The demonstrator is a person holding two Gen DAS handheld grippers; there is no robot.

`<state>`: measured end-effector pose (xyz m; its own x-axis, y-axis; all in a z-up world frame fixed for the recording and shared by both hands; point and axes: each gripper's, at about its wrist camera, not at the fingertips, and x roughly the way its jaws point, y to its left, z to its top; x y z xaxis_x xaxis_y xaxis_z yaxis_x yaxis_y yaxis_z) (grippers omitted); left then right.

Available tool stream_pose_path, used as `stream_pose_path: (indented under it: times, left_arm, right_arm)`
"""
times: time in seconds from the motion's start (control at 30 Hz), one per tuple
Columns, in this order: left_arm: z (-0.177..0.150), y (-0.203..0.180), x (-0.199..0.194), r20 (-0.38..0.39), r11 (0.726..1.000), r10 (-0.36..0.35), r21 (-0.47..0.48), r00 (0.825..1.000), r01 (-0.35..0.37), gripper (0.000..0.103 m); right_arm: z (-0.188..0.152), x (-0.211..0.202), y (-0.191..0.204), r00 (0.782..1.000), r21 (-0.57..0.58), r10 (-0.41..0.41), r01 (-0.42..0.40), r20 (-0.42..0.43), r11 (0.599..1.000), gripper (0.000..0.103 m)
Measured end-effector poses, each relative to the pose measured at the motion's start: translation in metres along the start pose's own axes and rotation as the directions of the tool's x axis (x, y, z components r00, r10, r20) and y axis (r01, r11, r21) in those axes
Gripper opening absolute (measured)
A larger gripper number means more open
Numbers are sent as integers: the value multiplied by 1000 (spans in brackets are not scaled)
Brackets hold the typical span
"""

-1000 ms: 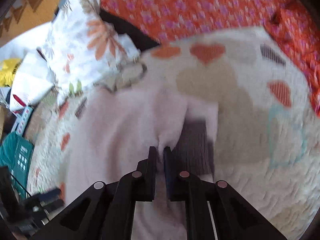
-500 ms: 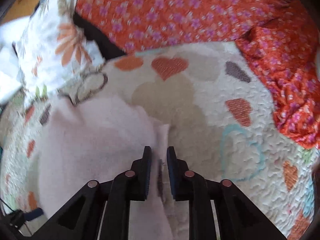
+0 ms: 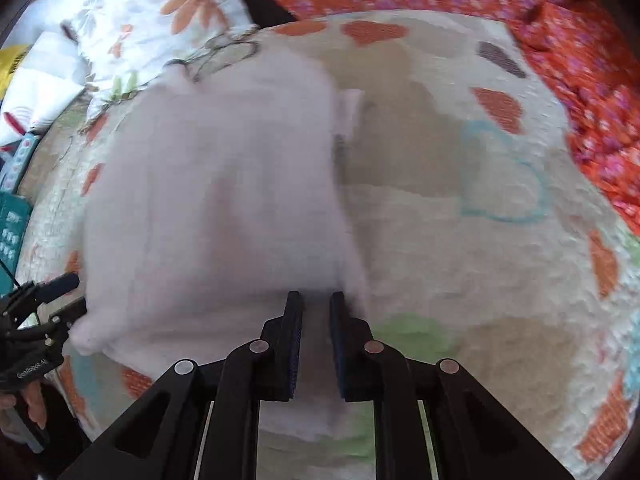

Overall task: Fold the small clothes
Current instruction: 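Fold the held edge across the cardigan with the right gripper, then open the right gripper and withdraw it from the folded cardigan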

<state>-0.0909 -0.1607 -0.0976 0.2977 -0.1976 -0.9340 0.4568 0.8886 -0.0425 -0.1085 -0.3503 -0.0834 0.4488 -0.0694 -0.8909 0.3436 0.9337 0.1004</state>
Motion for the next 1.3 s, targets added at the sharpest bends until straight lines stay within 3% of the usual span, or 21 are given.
stream_pose_path:
  times: [0.03, 0.1, 0.17, 0.23, 0.37, 0.43, 0.47, 0.53, 0.6, 0.67, 0.7, 0.87, 1.0, 1.07, 1.13, 1.17, 1.23, 1.3]
  left_arm:
    - [0, 2, 0, -2, 1000, -12, -6, 1000, 12, 58]
    - [0, 8, -5, -1, 998, -46, -32, 999, 46, 58]
    - [1, 12, -16, 22, 993, -97, -60, 995, 98, 58]
    - [3, 15, -25, 50, 990, -122, -72, 991, 125, 58]
    - [8, 19, -39, 103, 984, -142, -90, 985, 151, 59]
    - [9, 22, -42, 115, 985, -127, -98, 985, 138, 59]
    - [9, 24, -43, 117, 986, -121, -103, 986, 133, 59]
    - [10, 30, -44, 122, 984, -118, -115, 985, 132, 59]
    - [10, 38, -48, 131, 982, -114, -137, 985, 132, 59]
    - [11, 46, -53, 146, 979, -111, -154, 983, 134, 60]
    - [11, 48, -55, 154, 978, -110, -160, 982, 134, 60]
    - [4, 54, -81, 256, 980, -49, -176, 965, 97, 64]
    - [-8, 51, -109, 383, 983, 51, -183, 922, 22, 72]
    - [-15, 51, -123, 434, 980, 89, -201, 897, 0, 74]
    - [-23, 52, -141, 496, 973, 129, -230, 859, -13, 80]
    - [-30, 53, -152, 536, 967, 164, -253, 828, -28, 88]
    - [-43, 53, -175, 619, 954, 236, -294, 749, -57, 100]
    - [-58, 51, -197, 699, 946, 286, -317, 656, -74, 103]
  right_arm:
    - [1, -8, 0, 995, -11, -99, 99, 20, 995, 19]
    - [2, -26, 1, 983, -21, -157, 160, 100, 987, 20]
    - [8, -49, 6, 974, -5, -78, 81, 214, 997, 20]
    - [27, -61, 15, 950, 2, 6, -7, 311, 1000, 22]
    - [79, -34, 38, 951, -16, 130, -131, 280, 991, 22]
    - [109, 4, 40, 960, 20, 194, -202, 204, 979, 22]
    - [118, 20, 38, 969, 48, 176, -187, 175, 981, 22]
    - [134, 56, 28, 990, 126, 58, -74, 125, 989, 21]
    - [139, 65, 18, 988, 190, -49, 21, 144, 981, 21]
    - [134, 53, 14, 970, 245, -163, 117, 179, 962, 40]
    - [129, 44, 12, 963, 261, -181, 126, 200, 957, 44]
    - [77, -8, 19, 965, 201, -107, 58, 241, 978, 44]
    - [15, -44, 47, 956, 78, 104, -130, 273, 988, 44]
    - [-12, -47, 70, 930, 29, 273, -288, 247, 957, 44]
    - [-30, -33, 85, 914, 29, 358, -370, 191, 929, 44]
    - [-37, -25, 90, 920, 40, 356, -367, 163, 930, 44]
    - [-55, -1, 96, 953, 83, 297, -302, 66, 950, 44]
    - [-67, -4, 94, 950, 82, 303, -309, 81, 947, 44]
